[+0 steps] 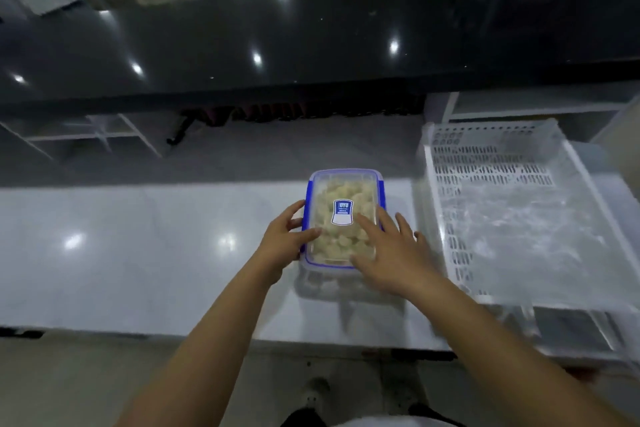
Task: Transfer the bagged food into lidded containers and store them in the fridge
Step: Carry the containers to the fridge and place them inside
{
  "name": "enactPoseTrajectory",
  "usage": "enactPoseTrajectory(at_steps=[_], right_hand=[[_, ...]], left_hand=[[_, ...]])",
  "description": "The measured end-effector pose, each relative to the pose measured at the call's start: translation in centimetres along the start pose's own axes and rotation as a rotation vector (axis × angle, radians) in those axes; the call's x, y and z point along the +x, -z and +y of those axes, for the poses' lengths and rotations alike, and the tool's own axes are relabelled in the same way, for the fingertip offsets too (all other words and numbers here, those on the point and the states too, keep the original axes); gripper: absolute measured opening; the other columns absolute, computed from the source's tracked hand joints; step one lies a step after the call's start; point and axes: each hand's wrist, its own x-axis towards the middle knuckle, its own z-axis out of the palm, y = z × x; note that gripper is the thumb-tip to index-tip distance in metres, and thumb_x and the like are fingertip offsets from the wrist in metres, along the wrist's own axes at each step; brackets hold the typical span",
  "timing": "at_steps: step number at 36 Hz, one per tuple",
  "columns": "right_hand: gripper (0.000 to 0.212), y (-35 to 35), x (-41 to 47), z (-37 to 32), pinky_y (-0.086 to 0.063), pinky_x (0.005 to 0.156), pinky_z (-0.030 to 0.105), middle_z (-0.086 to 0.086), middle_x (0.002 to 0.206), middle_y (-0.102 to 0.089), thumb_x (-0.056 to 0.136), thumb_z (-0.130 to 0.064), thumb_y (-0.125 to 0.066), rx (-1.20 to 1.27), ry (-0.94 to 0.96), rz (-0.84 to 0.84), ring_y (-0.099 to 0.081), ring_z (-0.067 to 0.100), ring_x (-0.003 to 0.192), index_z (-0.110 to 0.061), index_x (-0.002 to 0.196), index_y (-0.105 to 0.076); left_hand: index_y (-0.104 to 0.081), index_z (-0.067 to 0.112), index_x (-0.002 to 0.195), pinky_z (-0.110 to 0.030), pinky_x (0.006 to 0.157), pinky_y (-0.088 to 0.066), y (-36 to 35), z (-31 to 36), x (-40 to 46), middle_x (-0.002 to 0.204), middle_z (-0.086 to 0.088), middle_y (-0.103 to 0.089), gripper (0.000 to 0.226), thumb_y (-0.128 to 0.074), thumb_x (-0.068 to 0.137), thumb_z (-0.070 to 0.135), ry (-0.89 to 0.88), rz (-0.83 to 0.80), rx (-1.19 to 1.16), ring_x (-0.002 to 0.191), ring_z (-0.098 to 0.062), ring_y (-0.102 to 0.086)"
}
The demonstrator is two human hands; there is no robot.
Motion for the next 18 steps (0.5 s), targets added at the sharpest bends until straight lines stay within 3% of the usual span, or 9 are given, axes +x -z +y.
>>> enactPoseTrajectory(at_steps=[5,12,15,18], right_hand=[[0.073,-2.6,-1.8,-1.9,-0.021,0.119,0.054,-0.007,0.168,0.004,0.095,-0.056,-0.046,0.08,-0.057,0.095,-0.007,0.026,0.154,-0.05,0.155,-0.005],[0.063,-8.7,-6.1,-5.5,-0.033,0.115,0.039,-0.022,0.165,-0.007,0.092,-0.045,-0.062,0.378,-0.033,0.298,-0.028,0.005,0.146,-0.067,0.14,-0.027],[0.067,-11.1,-8.2,-7.4,-0.033,0.109,0.021,-0.045,0.154,-0.001,0.092,-0.037,-0.066,0.564,-0.066,0.316,-0.018,-0.025,0.134,-0.076,0.133,-0.031],[0.079,-13.3,-9.7,-9.3,-0.034,0.111,0.019,-0.044,0.154,-0.013,0.089,-0.024,-0.072,0.72,-0.106,0.395,-0.017,-0.023,0.138,-0.067,0.141,-0.03]], left_hand=[[-0.049,0.038,0.142,-0.039,0.072,-0.065,2.0,-1.3,-0.3,0.125,0.001,-0.064,0.062,-0.076,0.089,0.023,-0.046,-0.073,0.04,0.104,-0.022,-0.069],[-0.05,0.042,0.142,-0.039,0.073,-0.065,6.7,-5.1,-3.3,0.122,0.01,-0.064,0.07,-0.08,0.079,0.037,-0.103,-0.17,0.077,0.104,-0.02,-0.07],[-0.048,0.042,0.144,-0.038,0.073,-0.065,8.6,-6.7,-4.9,0.122,0.011,-0.065,0.075,-0.08,0.077,0.04,-0.135,-0.212,0.092,0.096,-0.017,-0.074],[-0.047,0.041,0.146,-0.032,0.07,-0.064,10.3,-8.1,-5.8,0.122,0.012,-0.065,0.069,-0.078,0.087,0.027,-0.168,-0.26,0.111,0.092,-0.012,-0.075]])
